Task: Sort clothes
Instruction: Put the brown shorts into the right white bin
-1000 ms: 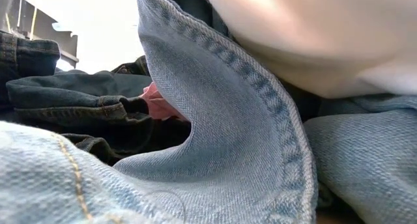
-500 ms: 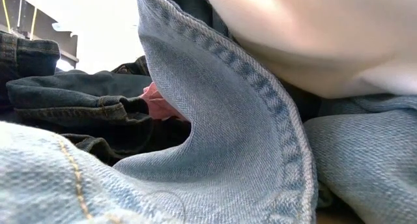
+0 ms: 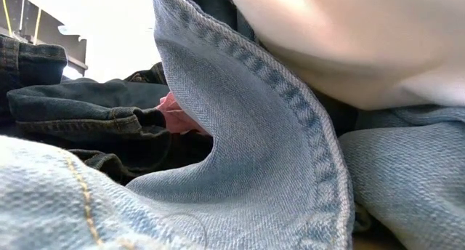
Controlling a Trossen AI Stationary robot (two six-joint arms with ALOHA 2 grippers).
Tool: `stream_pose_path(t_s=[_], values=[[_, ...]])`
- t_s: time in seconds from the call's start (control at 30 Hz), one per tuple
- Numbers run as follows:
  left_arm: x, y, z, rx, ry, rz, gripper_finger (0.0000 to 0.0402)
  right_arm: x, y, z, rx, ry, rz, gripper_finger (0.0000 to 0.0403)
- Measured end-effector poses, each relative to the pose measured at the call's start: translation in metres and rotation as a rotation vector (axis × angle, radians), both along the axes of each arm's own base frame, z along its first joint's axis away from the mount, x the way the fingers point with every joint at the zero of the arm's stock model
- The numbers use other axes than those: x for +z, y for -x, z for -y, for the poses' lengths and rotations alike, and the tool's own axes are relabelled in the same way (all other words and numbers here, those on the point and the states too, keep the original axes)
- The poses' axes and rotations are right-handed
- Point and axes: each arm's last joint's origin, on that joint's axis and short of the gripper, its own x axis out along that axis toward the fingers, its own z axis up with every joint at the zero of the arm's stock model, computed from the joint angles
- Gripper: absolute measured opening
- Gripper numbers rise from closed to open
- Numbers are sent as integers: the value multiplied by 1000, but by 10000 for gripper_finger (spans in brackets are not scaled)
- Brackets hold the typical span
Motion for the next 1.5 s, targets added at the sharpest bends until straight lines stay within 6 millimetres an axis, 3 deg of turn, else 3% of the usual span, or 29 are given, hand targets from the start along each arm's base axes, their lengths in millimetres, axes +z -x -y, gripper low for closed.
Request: stream_pose_path(t_s=[0.3, 0.5, 0.77, 0.9, 0.97, 1.2, 1.5], values=[[-15, 17, 42, -112, 110, -38, 172, 0, 0, 0, 0, 0, 0, 0], [-20, 36, 53, -132, 224, -112, 172, 0, 0, 0, 0, 0, 0, 0], [-35, 52, 42, 24, 94, -163, 172, 0, 0, 0, 0, 0, 0, 0], [-47, 60, 38, 60, -219, -164, 172, 0, 0, 0, 0, 0, 0, 0], [-50, 62, 34, 108, -291, -134, 172, 0, 0, 0, 0, 0, 0, 0], [-55, 64, 40, 145, -247, -91, 172, 0, 0, 0, 0, 0, 0, 0], [-119, 66, 55, 103, -64, -26, 172, 0, 0, 0, 0, 0, 3, 0]])
